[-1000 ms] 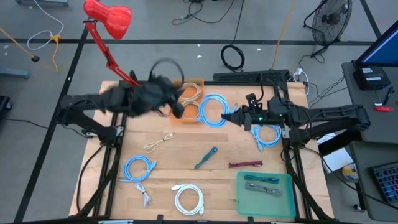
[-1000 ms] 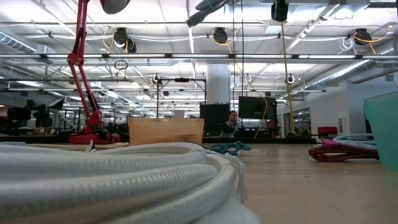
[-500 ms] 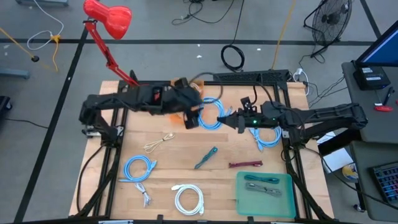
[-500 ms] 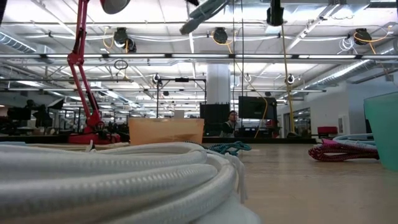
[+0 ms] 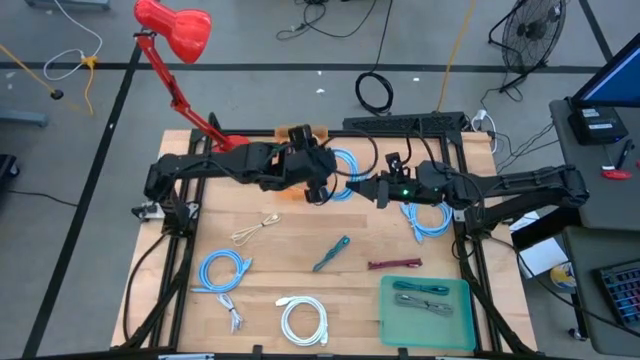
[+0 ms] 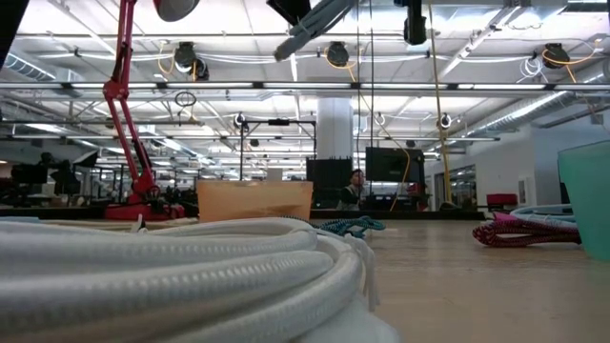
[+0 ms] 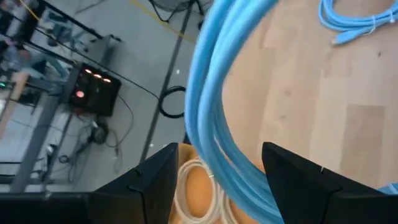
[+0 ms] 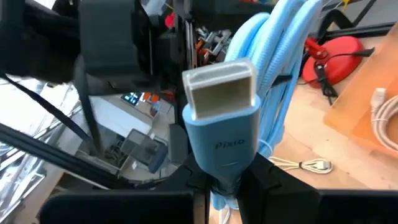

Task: Pick & Place USB Port
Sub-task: Put the top left light blue wire cable into the orange bin, then put the left light blue wire cable into the the orange bin

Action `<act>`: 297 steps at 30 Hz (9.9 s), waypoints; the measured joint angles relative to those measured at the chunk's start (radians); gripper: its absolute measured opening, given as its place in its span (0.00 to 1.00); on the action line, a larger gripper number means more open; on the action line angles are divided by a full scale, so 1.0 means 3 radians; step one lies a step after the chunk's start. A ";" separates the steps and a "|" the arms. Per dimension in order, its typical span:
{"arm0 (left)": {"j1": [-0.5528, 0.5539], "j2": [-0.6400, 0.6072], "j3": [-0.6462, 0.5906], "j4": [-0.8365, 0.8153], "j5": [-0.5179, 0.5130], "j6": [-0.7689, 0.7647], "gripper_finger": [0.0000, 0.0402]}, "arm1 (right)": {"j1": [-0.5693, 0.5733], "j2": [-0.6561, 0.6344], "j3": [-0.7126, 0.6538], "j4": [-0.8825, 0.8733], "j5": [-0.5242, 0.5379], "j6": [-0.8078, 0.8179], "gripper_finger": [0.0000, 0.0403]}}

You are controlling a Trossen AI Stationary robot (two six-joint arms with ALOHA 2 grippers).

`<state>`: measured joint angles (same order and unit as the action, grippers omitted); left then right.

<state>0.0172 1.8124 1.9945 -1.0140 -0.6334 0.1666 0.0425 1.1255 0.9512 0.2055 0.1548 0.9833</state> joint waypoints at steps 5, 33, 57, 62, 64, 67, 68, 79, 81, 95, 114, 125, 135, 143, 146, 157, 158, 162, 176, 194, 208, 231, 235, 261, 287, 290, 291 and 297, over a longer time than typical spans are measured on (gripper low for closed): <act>0.0112 -0.0043 0.0001 0.0143 -0.0025 0.0177 0.58 | -0.0001 0.0028 0.0005 0.0052 -0.0010 0.0024 0.08; 0.0299 0.0175 0.0003 0.0278 0.0263 -0.0001 0.05 | 0.0015 0.0043 -0.0003 0.0076 -0.0088 -0.0137 0.11; 0.1326 0.0135 -0.1050 0.0189 0.0951 0.0453 0.03 | 0.0177 0.0029 0.0004 0.0005 -0.0204 -0.0328 0.45; 0.1372 0.0136 -0.1359 0.0441 0.0951 0.0580 0.03 | 0.0172 0.0029 0.0004 0.0000 -0.0166 -0.0379 0.43; 0.1392 0.0136 -0.1418 0.0562 0.0943 0.0652 0.03 | 0.0170 0.0029 0.0004 0.0004 -0.0168 -0.0378 0.43; 0.1408 0.0133 -0.1516 0.0786 0.0940 0.0752 0.03 | 0.0170 0.0029 0.0004 -0.0002 -0.0168 -0.0362 0.43; 0.1407 0.0135 -0.1535 0.0857 0.0957 0.0767 0.03 | 0.0169 0.0029 0.0004 -0.0002 -0.0168 -0.0362 0.43; 0.1402 0.0546 -0.1555 0.1005 0.1037 0.0930 0.03 | 0.0170 0.0032 0.0004 0.0008 -0.0175 -0.0289 0.42; 0.1399 0.0603 -0.1556 0.1008 0.0971 0.0935 0.03 | 0.0170 0.0032 0.0004 0.0026 -0.0176 -0.0300 0.42; 0.1556 0.0630 -0.1556 0.1036 0.0943 0.0977 0.03 | 0.0170 0.0032 0.0003 0.0025 -0.0183 -0.0365 0.42; 0.1539 0.0668 -0.1994 0.1107 0.0984 0.1019 0.03 | 0.0170 0.0032 0.0001 0.0025 -0.0261 -0.0354 0.42; 0.1472 0.0666 -0.2045 0.1073 0.1073 0.0973 0.04 | 0.0121 0.0032 0.0001 0.0024 -0.0246 -0.0378 0.42; 0.1456 0.0669 -0.2049 0.1046 0.1147 0.0980 0.06 | 0.0122 0.0032 0.0001 0.0024 -0.0244 -0.0378 0.42; 0.1455 0.0671 -0.2049 0.1032 0.1236 0.0977 0.05 | 0.0123 0.0032 0.0001 0.0024 -0.0169 -0.0378 0.42; 0.1454 0.0673 -0.2049 0.1020 0.1231 0.0944 0.10 | 0.0122 0.0032 0.0001 0.0022 -0.0168 -0.0378 0.42; 0.1449 0.0674 -0.2050 0.0944 0.1166 0.0744 0.31 | 0.0122 0.0033 0.0001 0.0023 -0.0168 -0.0378 0.42; 0.1449 0.0674 -0.2050 0.0943 0.1165 0.0740 0.32 | 0.0123 0.0033 0.0001 0.0023 -0.0168 -0.0378 0.42; 0.1434 0.0674 -0.2051 0.0918 0.1134 0.0723 0.33 | 0.0123 0.0033 0.0001 0.0022 -0.0168 -0.0378 0.42; 0.1421 0.0673 -0.1870 0.0569 0.1009 0.0808 0.33 | 0.0123 0.0033 0.0001 0.0022 -0.0169 -0.0438 0.42; 0.1422 0.0547 -0.1736 0.0491 0.1056 0.0683 0.33 | 0.0122 0.0033 0.0001 0.0022 -0.0171 -0.0451 0.42; 0.1533 0.0239 -0.1638 0.0413 0.1512 0.0483 0.31 | 0.0120 0.0033 0.0001 0.0032 -0.0170 -0.0503 0.42; 0.1625 0.0288 -0.2270 0.0596 0.2234 0.0378 0.00 | 0.0120 0.0033 0.0001 0.0049 -0.0169 -0.0534 0.42; 0.1582 0.0288 -0.2382 0.0712 0.2257 0.0376 0.00 | 0.0120 0.0033 0.0001 0.0049 -0.0169 -0.0539 0.42; 0.1449 0.0395 -0.2328 0.0746 0.2989 0.0174 0.00 | 0.0118 0.0033 0.0001 0.0031 -0.0155 -0.0554 0.42; 0.1585 0.0393 -0.2210 0.0422 0.3096 -0.0092 0.06 | 0.0118 0.0033 0.0001 0.0035 -0.0168 -0.0529 0.42; 0.1604 0.0393 -0.2047 0.0288 0.3023 -0.0047 0.08 | 0.0118 0.0033 0.0001 0.0036 -0.0169 -0.0530 0.42; 0.1604 0.0393 -0.1975 0.0247 0.2984 -0.0029 0.09 | 0.0118 0.0033 0.0001 0.0040 -0.0169 -0.0533 0.42; 0.1603 0.0390 -0.1410 0.0021 0.2809 0.0068 0.15 | 0.0119 0.0033 0.0001 0.0048 -0.0169 -0.0551 0.42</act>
<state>0.4980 1.9293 1.5714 -1.0077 0.2093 0.1870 0.0783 1.1355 0.9516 0.2199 0.1040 0.8181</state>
